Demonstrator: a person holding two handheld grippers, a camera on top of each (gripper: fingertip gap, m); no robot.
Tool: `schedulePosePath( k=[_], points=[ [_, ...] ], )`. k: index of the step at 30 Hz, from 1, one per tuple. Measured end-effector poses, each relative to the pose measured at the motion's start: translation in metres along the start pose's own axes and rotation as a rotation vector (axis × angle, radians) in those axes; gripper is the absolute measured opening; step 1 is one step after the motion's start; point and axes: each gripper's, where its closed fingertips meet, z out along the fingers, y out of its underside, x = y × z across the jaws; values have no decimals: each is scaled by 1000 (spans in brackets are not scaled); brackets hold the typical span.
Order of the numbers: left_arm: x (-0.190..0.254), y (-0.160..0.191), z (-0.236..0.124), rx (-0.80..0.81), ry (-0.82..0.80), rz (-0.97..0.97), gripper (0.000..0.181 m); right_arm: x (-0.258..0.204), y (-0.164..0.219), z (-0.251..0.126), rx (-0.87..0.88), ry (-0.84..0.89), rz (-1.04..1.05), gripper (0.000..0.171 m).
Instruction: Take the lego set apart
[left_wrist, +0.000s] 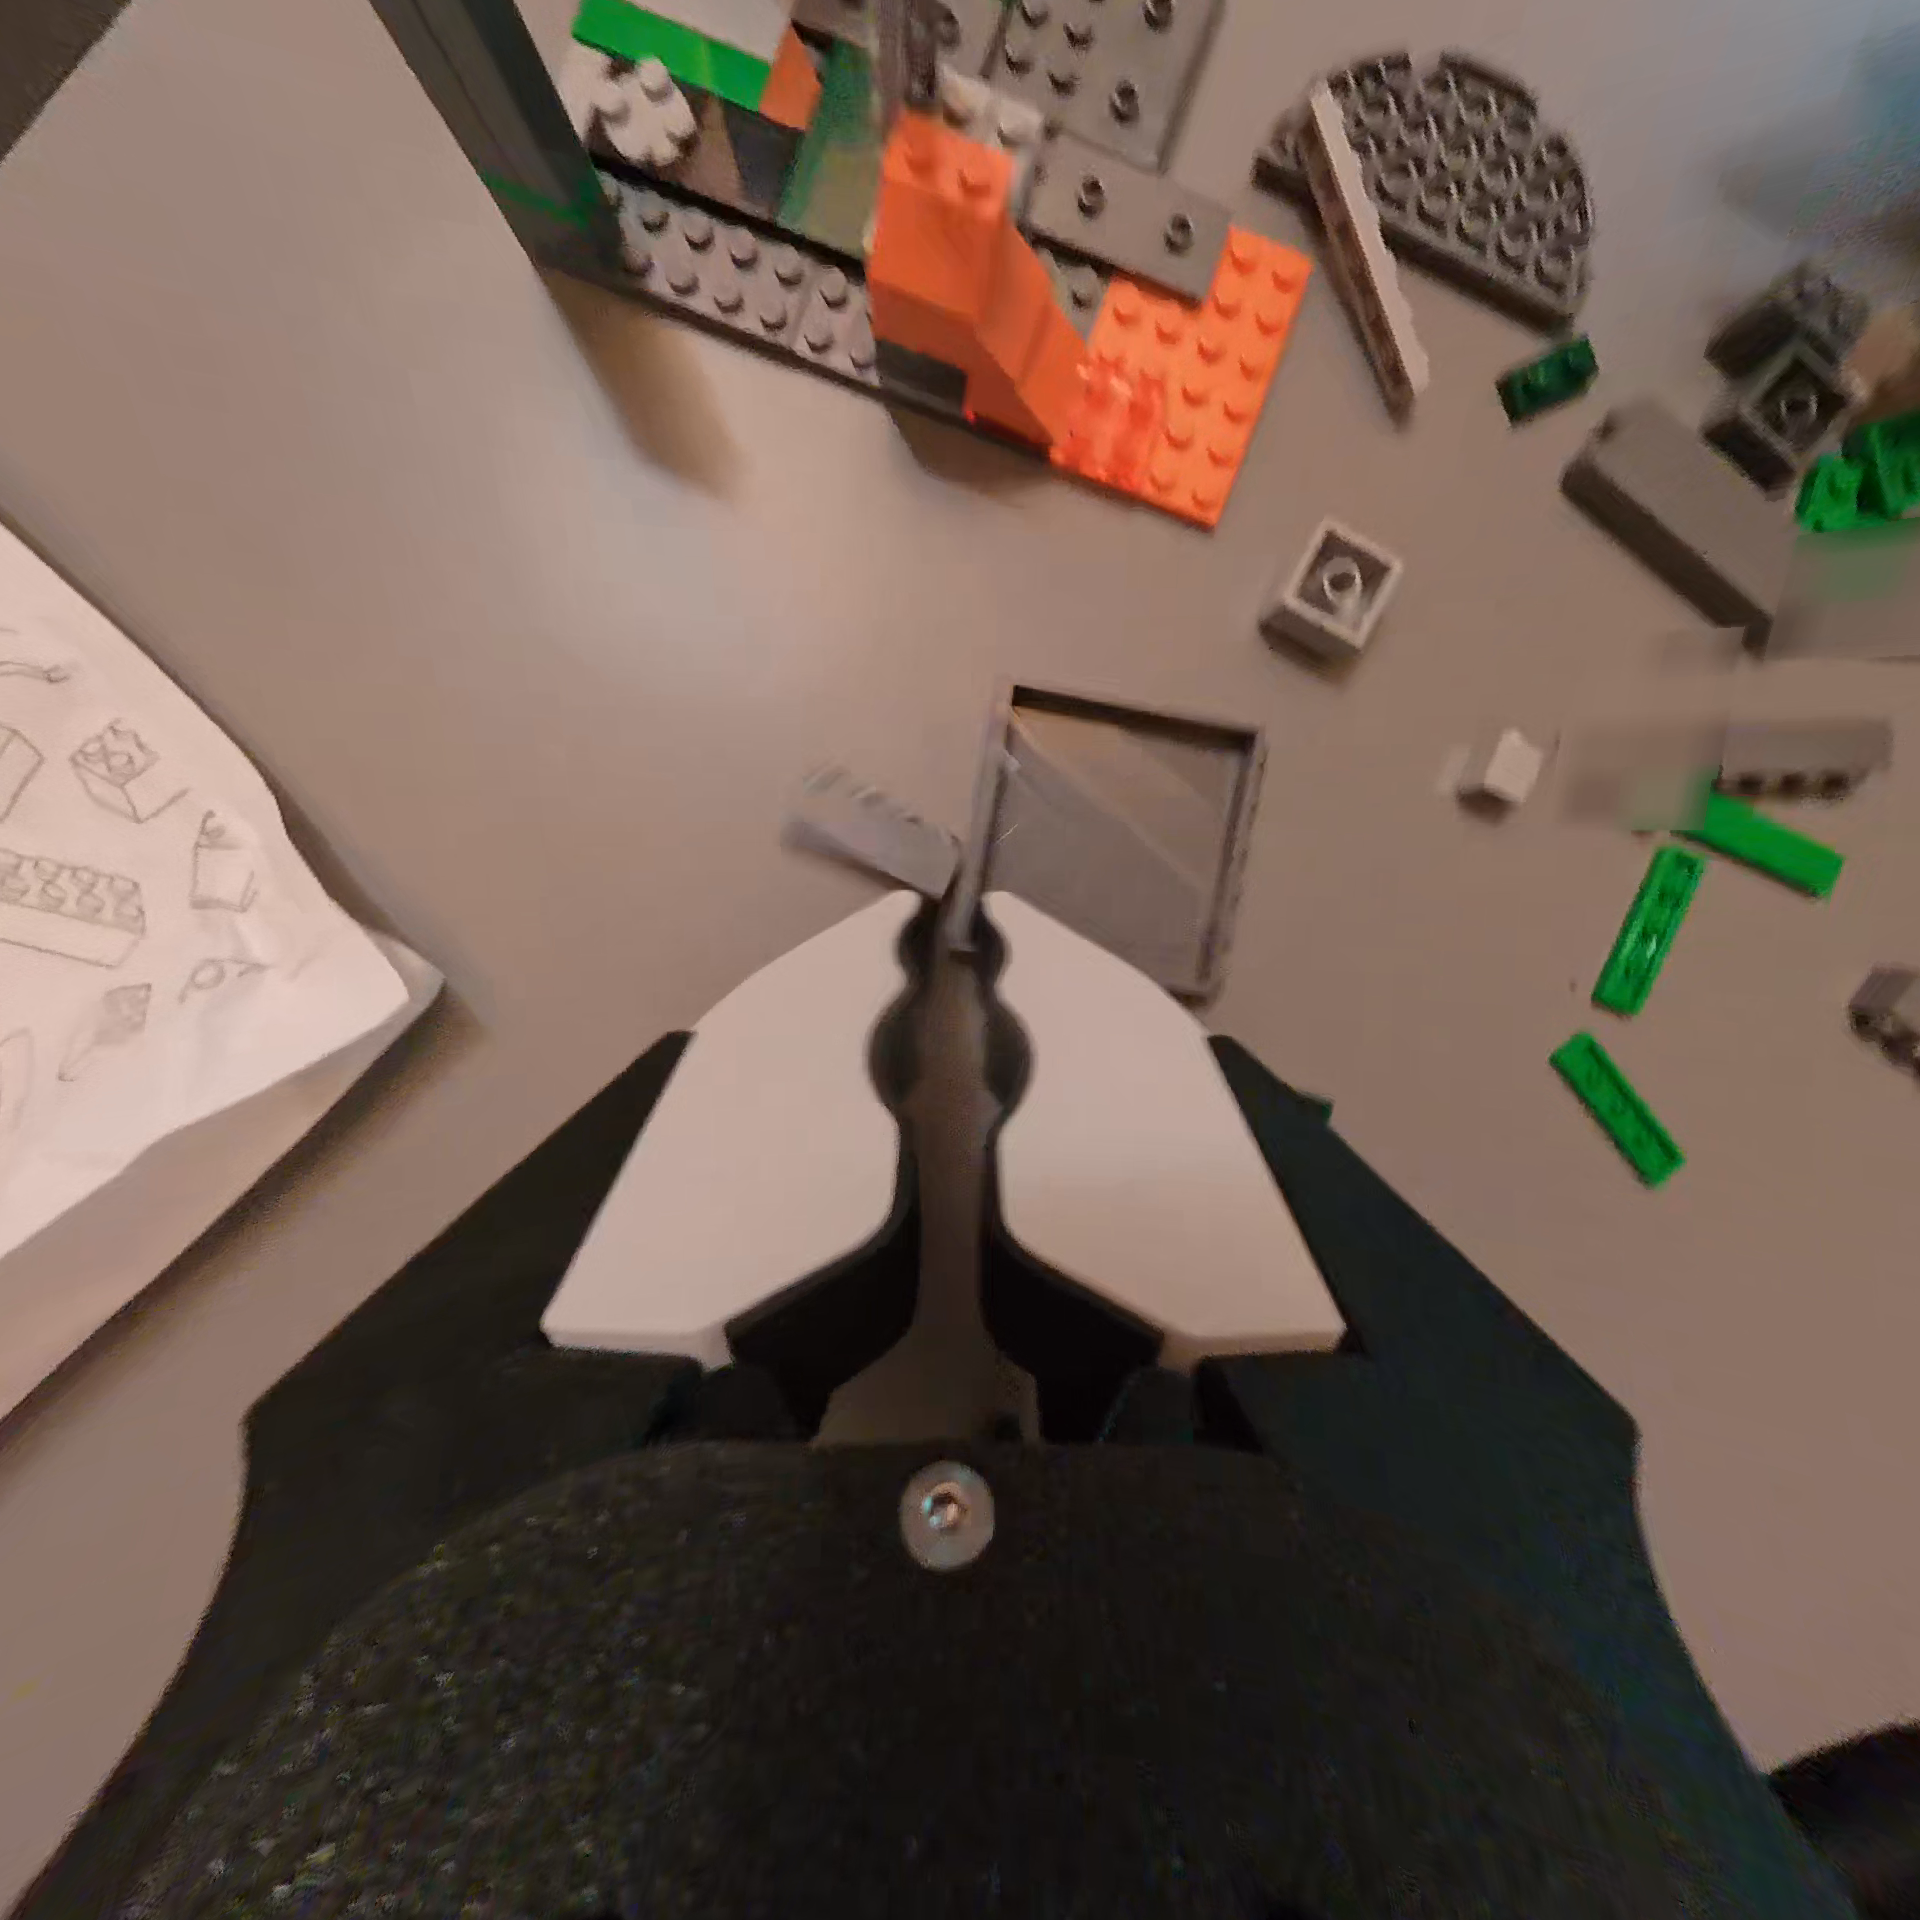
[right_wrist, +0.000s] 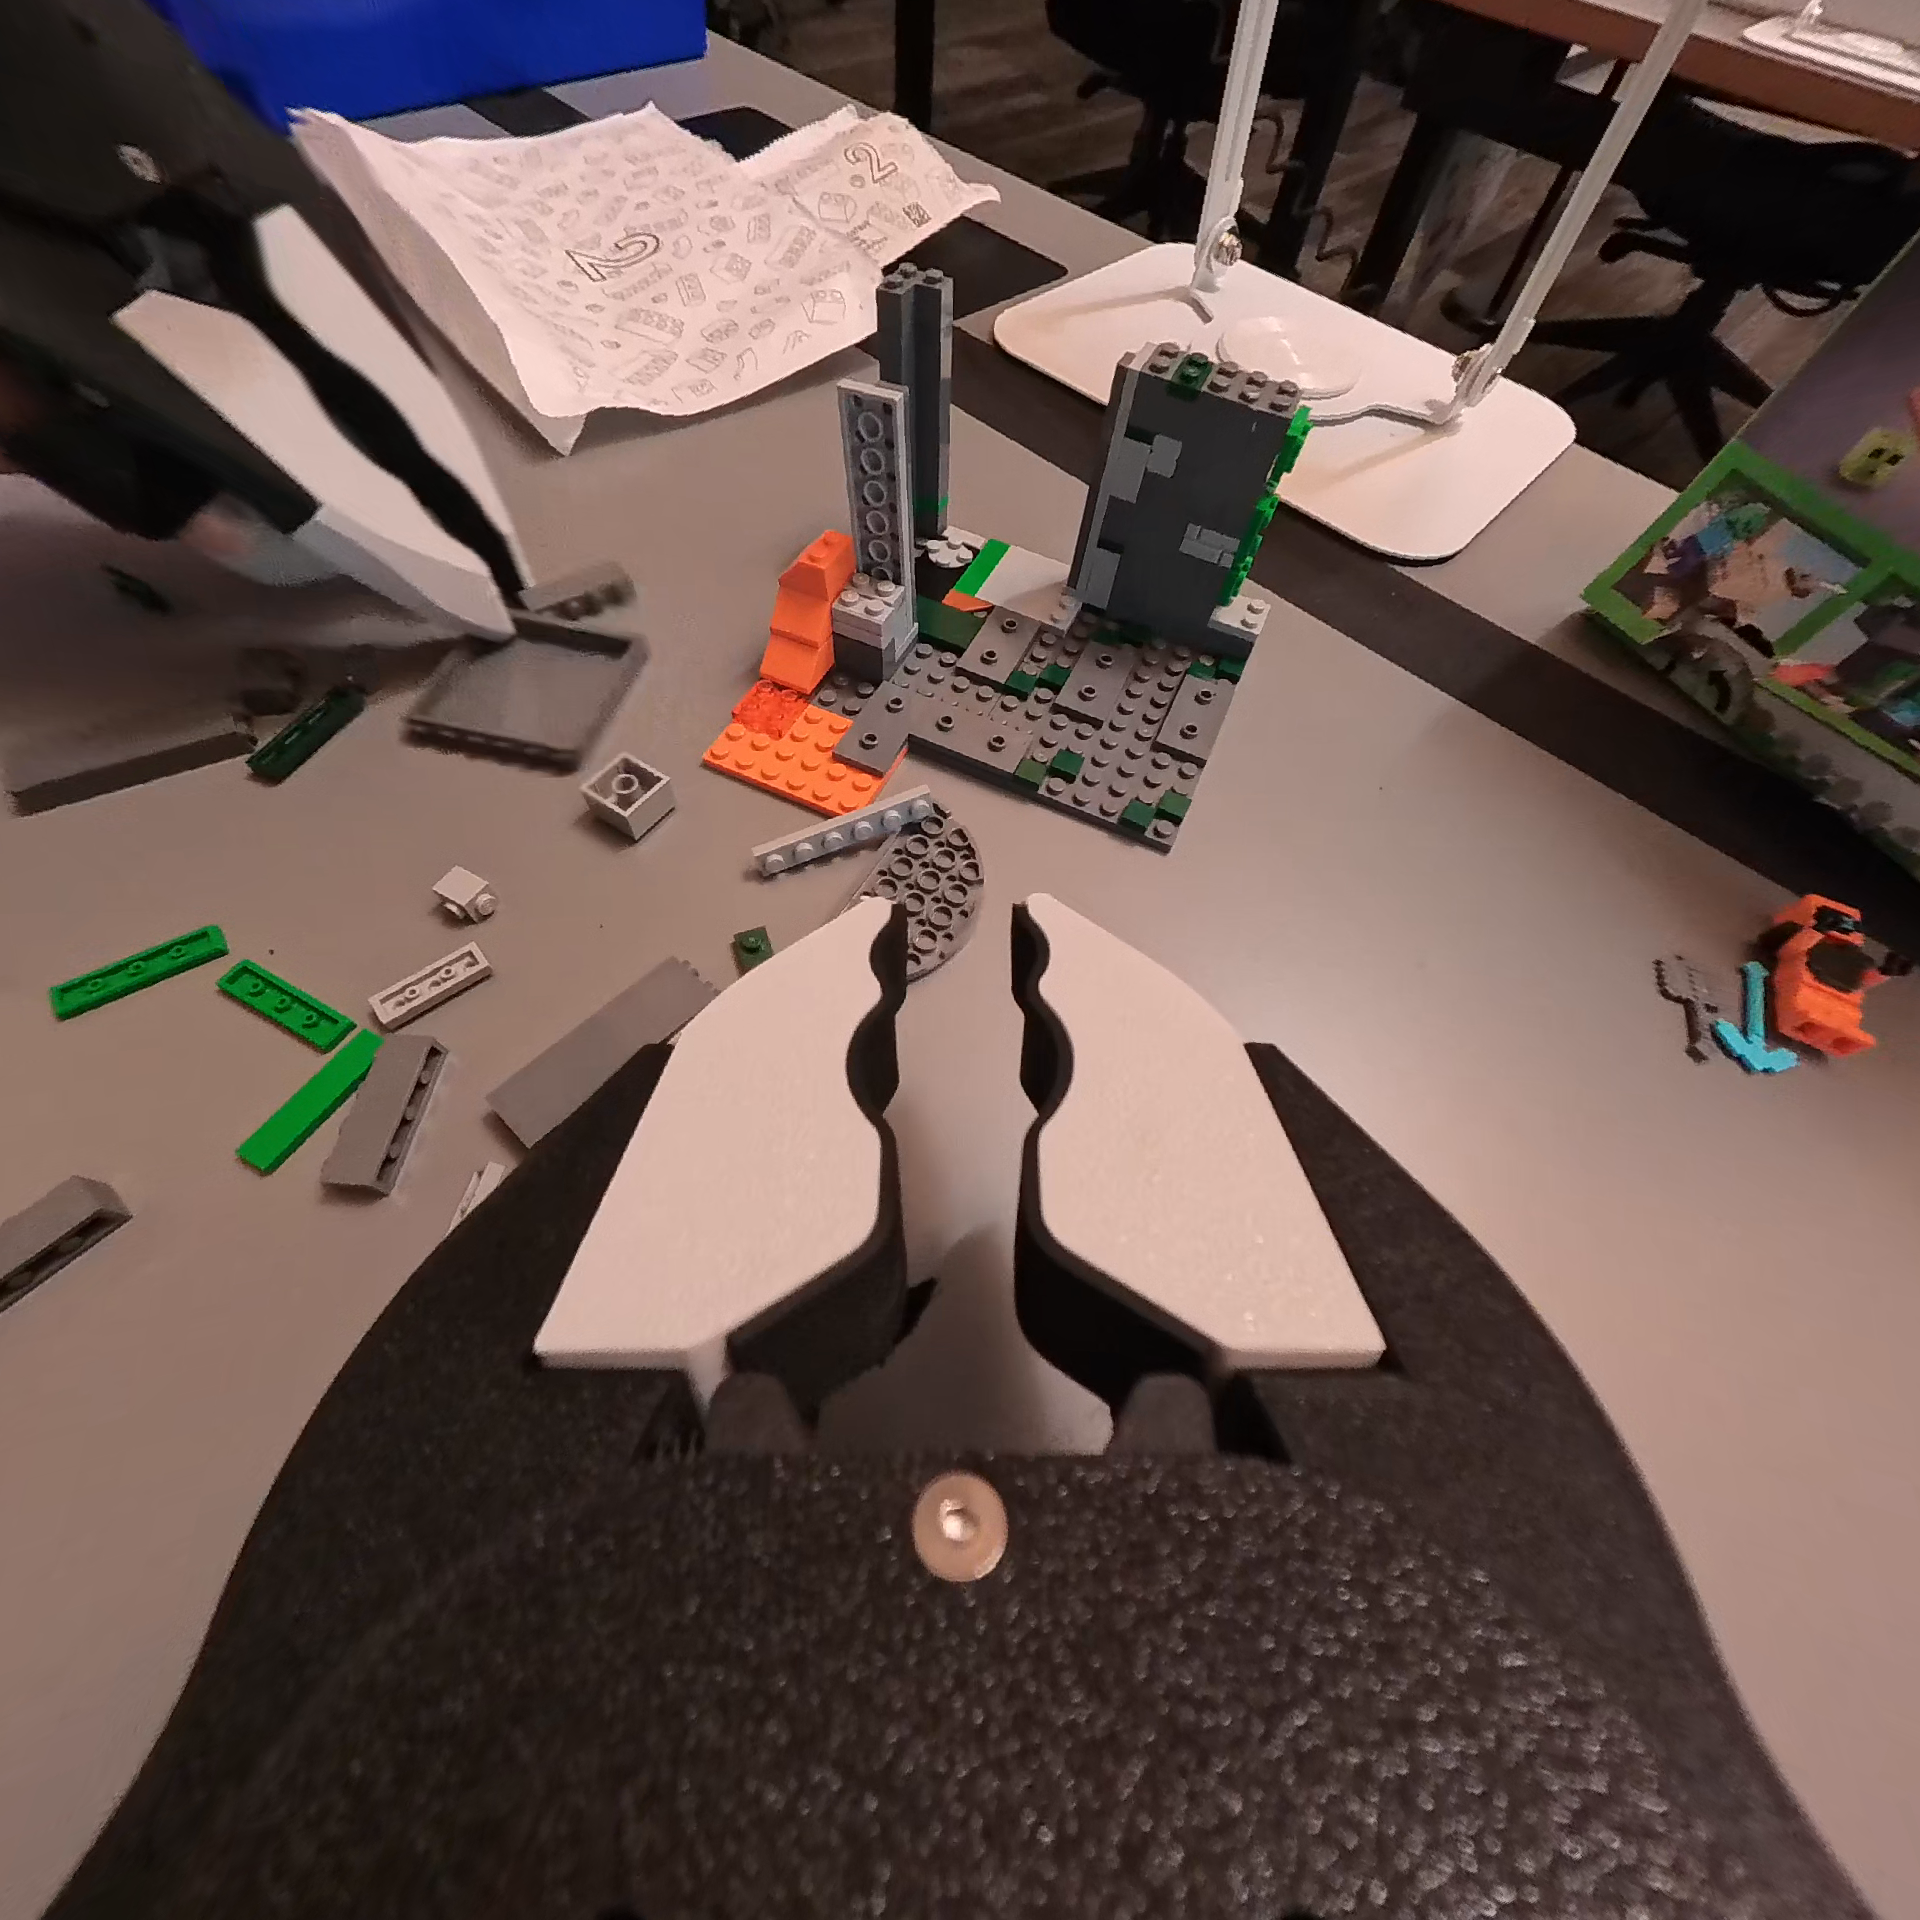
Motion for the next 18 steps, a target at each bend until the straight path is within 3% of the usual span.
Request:
schedulePosePath(
  k=[9, 14, 18],
  points=[
    [-6, 50, -35, -87, -46, 31, 3, -6, 2, 4, -17, -13, -17, 18],
    [-21, 48, -57, -5, -86, -32, 13, -6, 2, 4, -15, -13, -9, 18],
    [-31, 34, -54, 77, -76, -127, 17, -9, 3, 5, -16, -24, -4, 18]
  ],
)
